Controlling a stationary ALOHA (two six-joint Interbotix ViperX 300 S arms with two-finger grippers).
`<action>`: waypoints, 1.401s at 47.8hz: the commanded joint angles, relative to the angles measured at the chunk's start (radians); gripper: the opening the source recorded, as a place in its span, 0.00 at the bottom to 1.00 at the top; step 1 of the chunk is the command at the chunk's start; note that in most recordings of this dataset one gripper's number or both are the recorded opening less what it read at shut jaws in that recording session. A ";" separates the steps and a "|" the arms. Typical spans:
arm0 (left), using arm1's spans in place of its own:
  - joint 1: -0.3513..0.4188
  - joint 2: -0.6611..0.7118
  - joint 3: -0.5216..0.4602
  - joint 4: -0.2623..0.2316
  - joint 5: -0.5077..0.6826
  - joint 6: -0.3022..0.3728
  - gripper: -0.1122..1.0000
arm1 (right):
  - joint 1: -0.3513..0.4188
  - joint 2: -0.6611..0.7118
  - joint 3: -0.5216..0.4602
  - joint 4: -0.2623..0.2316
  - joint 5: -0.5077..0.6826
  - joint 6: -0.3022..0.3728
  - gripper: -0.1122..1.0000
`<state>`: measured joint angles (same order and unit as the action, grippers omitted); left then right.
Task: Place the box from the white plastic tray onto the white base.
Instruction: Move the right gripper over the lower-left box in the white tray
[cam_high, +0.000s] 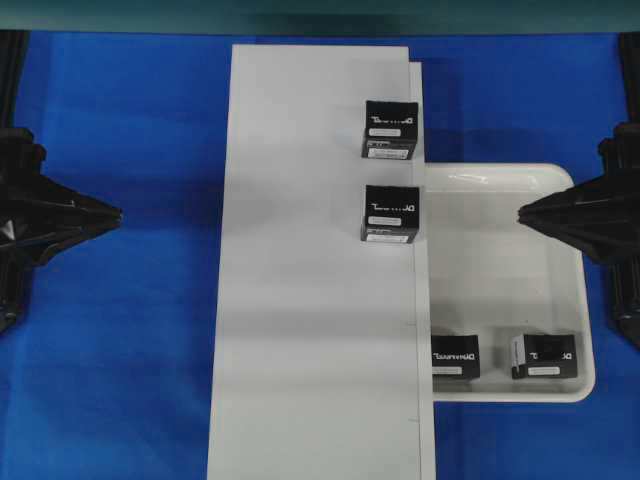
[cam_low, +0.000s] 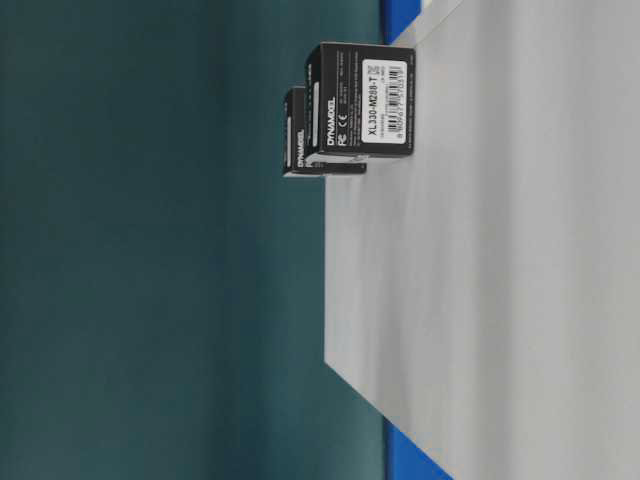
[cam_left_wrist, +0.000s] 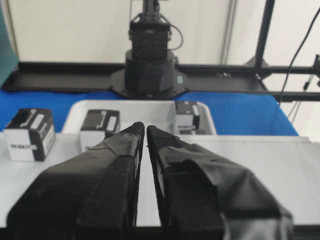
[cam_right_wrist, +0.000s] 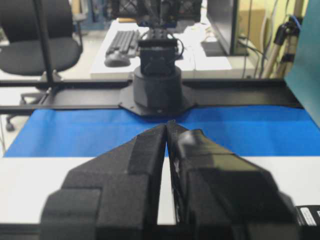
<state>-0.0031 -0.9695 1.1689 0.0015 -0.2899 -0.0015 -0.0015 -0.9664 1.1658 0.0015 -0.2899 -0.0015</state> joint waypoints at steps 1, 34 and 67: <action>-0.006 0.011 -0.026 0.014 0.003 -0.021 0.23 | -0.008 0.008 -0.005 0.003 -0.005 0.006 0.23; -0.060 0.011 -0.141 0.014 0.298 -0.023 0.03 | 0.015 0.091 -0.324 0.067 0.836 0.098 0.11; -0.044 0.021 -0.143 0.014 0.334 -0.025 0.03 | 0.141 0.615 -0.689 0.124 1.385 0.100 0.11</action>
<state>-0.0537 -0.9587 1.0523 0.0138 0.0491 -0.0245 0.1319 -0.3866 0.5093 0.1197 1.0615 0.0982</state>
